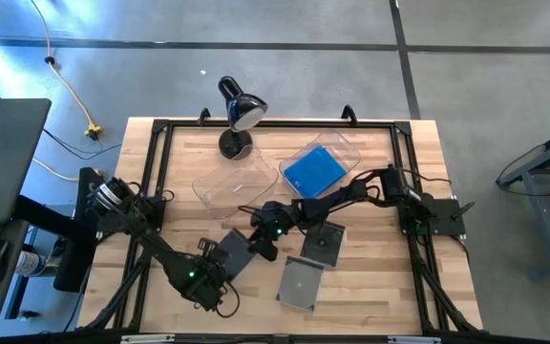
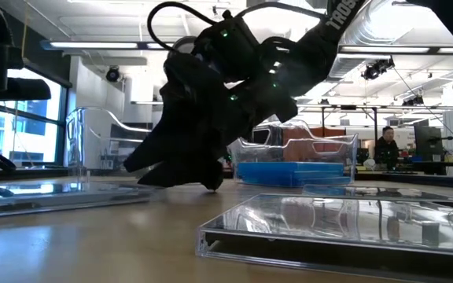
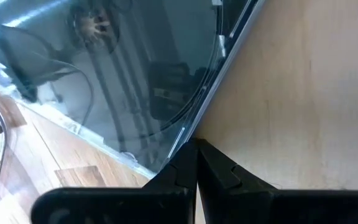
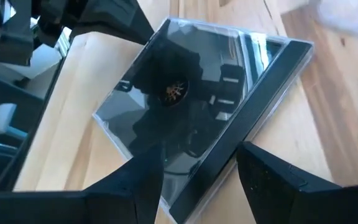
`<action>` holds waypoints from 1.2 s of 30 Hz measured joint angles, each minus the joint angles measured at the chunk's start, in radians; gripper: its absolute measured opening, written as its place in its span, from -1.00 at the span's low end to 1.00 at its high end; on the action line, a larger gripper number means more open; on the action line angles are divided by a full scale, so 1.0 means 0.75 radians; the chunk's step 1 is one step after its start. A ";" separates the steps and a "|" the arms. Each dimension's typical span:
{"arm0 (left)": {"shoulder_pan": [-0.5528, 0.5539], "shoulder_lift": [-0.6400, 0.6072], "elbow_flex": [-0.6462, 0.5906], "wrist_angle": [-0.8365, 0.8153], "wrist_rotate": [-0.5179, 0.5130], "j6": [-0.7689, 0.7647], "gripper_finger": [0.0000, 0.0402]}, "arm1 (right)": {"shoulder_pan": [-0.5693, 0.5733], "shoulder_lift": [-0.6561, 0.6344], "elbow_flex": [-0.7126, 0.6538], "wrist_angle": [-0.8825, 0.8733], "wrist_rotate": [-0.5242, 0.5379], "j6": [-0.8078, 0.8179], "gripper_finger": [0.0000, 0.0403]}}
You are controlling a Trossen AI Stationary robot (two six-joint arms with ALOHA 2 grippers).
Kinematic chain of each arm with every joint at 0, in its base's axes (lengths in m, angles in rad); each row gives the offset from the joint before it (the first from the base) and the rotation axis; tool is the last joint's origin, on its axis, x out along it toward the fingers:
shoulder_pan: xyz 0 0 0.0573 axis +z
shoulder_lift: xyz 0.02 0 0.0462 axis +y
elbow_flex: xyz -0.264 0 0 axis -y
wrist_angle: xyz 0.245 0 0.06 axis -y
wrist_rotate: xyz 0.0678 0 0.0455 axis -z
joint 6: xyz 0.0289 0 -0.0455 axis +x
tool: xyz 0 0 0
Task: Pick & place jewel cases by type
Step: Put the bottom left black CD case into the left transparent bin
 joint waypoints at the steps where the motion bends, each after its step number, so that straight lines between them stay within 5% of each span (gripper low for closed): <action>1: 0.000 0.000 0.000 0.000 0.001 -0.003 -1.00 | 0.000 -0.005 0.000 0.003 0.005 -0.026 -0.08; 13: 0.004 0.001 0.001 0.004 0.029 -0.030 -1.00 | 0.001 -0.037 0.003 0.072 0.064 -0.109 -0.08; 36: 0.008 0.002 0.004 -0.021 0.096 -0.157 -1.00 | 0.071 -0.038 0.010 -0.176 0.052 -0.029 -0.08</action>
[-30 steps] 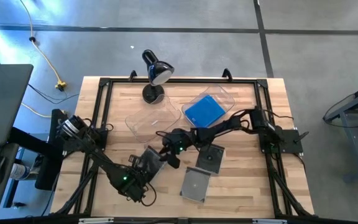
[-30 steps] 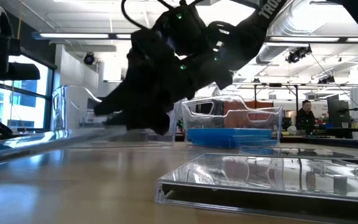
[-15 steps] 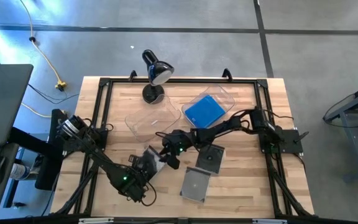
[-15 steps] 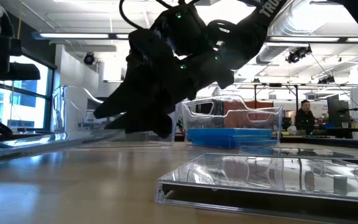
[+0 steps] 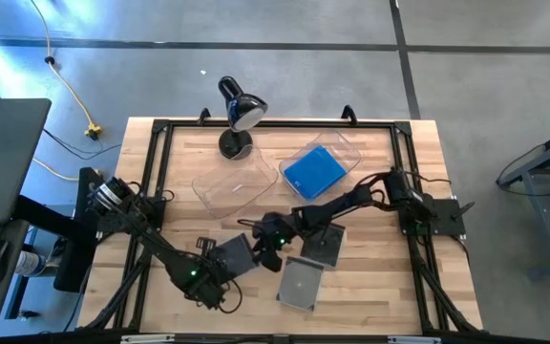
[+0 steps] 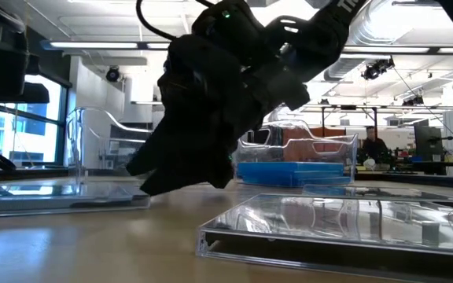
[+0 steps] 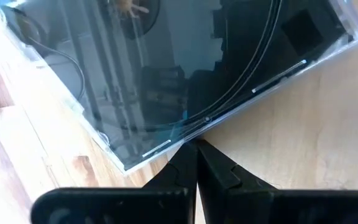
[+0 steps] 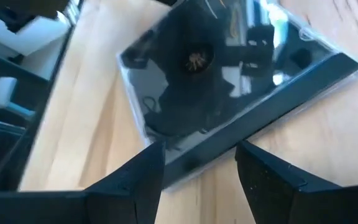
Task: Pick & place jewel cases by type
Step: Put the bottom left black CD case into the left transparent bin
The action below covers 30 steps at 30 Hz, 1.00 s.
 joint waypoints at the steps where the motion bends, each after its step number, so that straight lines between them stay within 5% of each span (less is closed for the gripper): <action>1: 0.001 0.000 0.000 -0.004 0.006 -0.009 -1.00 | 0.000 -0.002 0.001 -0.026 0.019 -0.013 -0.08; 12: 0.000 -0.032 0.058 -0.069 0.011 -0.094 -1.00 | 0.024 -0.006 0.001 -0.086 0.191 -0.243 -0.08; 18: -0.018 -0.046 0.093 -0.077 0.013 -0.108 -1.00 | 0.022 -0.009 0.001 -0.142 0.158 -0.087 -0.08; 30: -0.036 -0.048 0.092 -0.089 -0.093 -0.171 -1.00 | 0.082 -0.022 -0.002 -0.141 0.176 -0.360 -0.08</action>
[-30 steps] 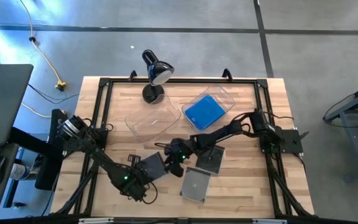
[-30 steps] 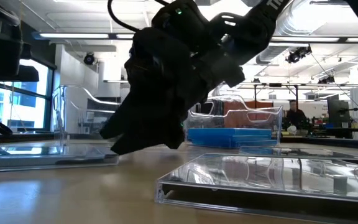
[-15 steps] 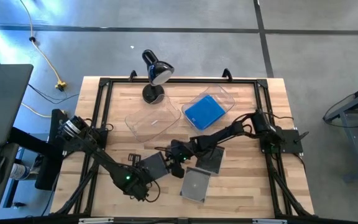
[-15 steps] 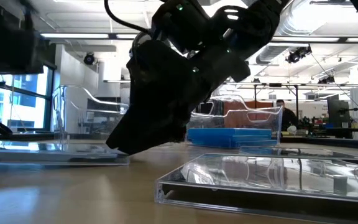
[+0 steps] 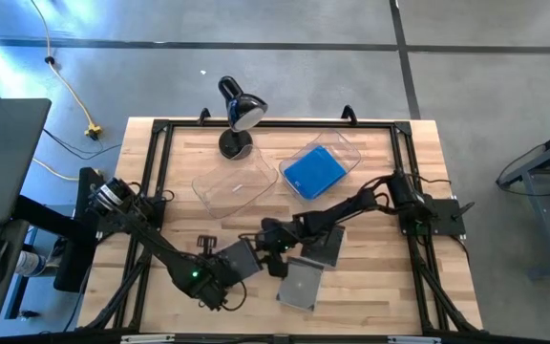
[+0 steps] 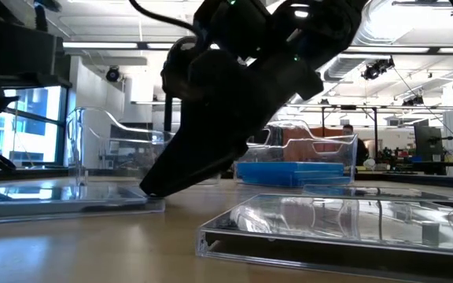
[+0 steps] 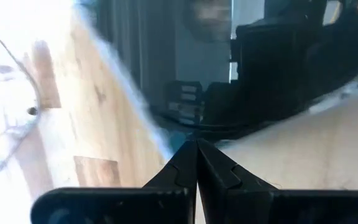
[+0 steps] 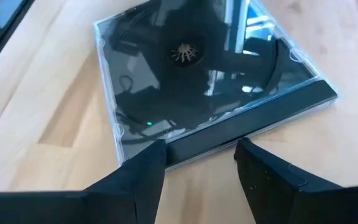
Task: Pick & place jewel cases by type
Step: Put the bottom left black CD case into the left transparent bin
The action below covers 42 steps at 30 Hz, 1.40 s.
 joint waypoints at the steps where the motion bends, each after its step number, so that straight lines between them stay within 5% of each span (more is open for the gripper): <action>1: 0.000 0.000 0.000 -0.001 -0.014 0.009 -1.00 | 0.006 0.000 0.000 0.000 0.000 -0.013 -0.08; 12: 0.002 -0.002 0.001 -0.006 0.021 -0.091 -0.99 | 0.017 0.002 -0.001 0.001 0.066 -0.001 -0.08; 19: 0.038 -0.006 0.008 -0.034 0.182 0.019 -0.65 | 0.026 -0.062 -0.007 -0.055 0.193 -0.096 -0.08; 28: 0.009 -0.028 0.225 -0.731 0.157 -0.045 -0.39 | 0.088 -0.144 -0.006 -0.194 0.319 -0.123 -0.08; 32: -0.043 -0.125 0.233 -0.797 0.156 -0.162 -0.39 | 0.147 -0.142 -0.006 -0.209 0.449 -0.252 -0.08; 36: -0.142 -0.284 0.157 -0.728 0.063 -0.361 -0.39 | 0.217 -0.140 -0.005 -0.207 0.566 -0.336 -0.08; 42: -0.297 -0.570 -0.069 -0.418 -0.239 -0.672 -0.38 | 0.253 -0.137 -0.004 -0.125 0.563 -0.316 -0.08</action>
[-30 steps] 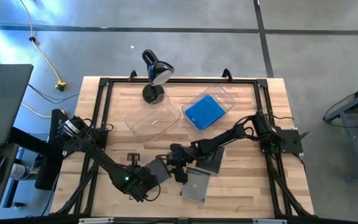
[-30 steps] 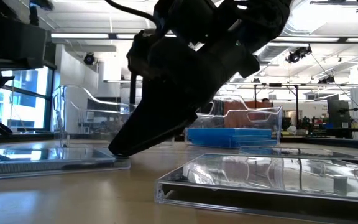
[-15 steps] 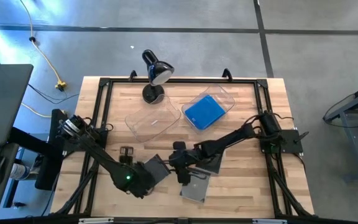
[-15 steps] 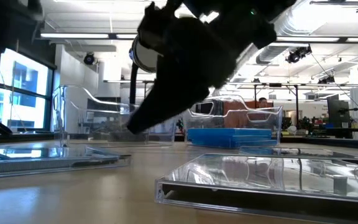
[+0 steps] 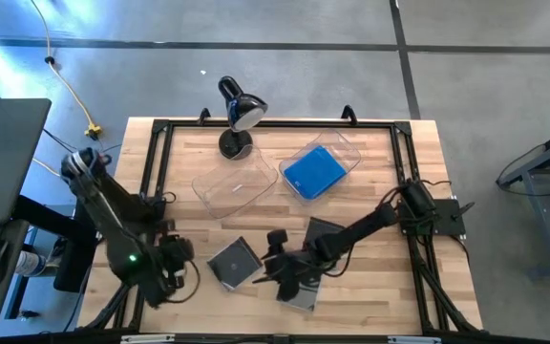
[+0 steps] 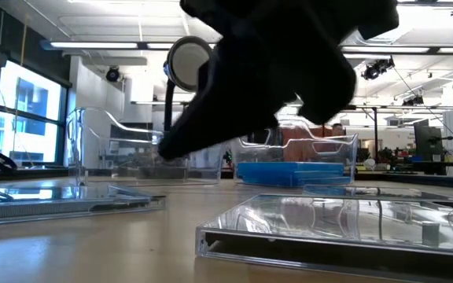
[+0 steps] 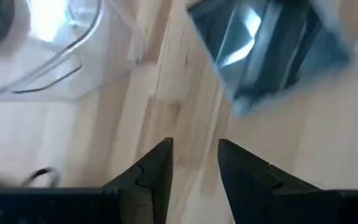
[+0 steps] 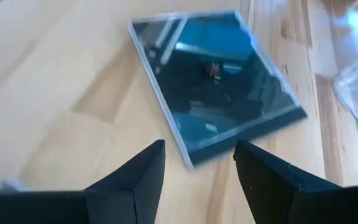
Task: Pick & place jewel cases by type
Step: Put the bottom left black CD case into the left transparent bin
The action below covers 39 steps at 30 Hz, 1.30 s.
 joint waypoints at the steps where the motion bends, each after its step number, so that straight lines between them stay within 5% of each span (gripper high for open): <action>1: -0.010 -0.038 -0.052 0.063 -0.036 -0.055 -0.38 | -0.001 0.003 0.001 0.027 0.000 0.011 -0.08; 8: -0.005 -0.142 -0.449 0.570 -0.129 -0.373 -0.38 | -0.032 0.046 0.002 0.078 -0.027 0.005 -0.08; 13: 0.007 -0.142 -0.629 0.932 -0.186 -0.401 -0.38 | -0.016 0.089 0.002 0.110 -0.025 -0.112 -0.08; 21: 0.166 -0.142 -0.815 1.183 -0.051 -0.556 -0.38 | -0.045 0.126 0.002 0.156 0.019 -0.187 -0.08; 29: 0.319 -0.142 -0.855 1.452 0.130 -0.365 -0.38 | -0.080 0.126 0.002 0.149 -0.030 -0.200 -0.08; 39: 0.487 -0.142 -0.855 1.489 0.320 -0.205 -0.38 | -0.068 0.126 0.002 0.147 -0.032 -0.261 -0.08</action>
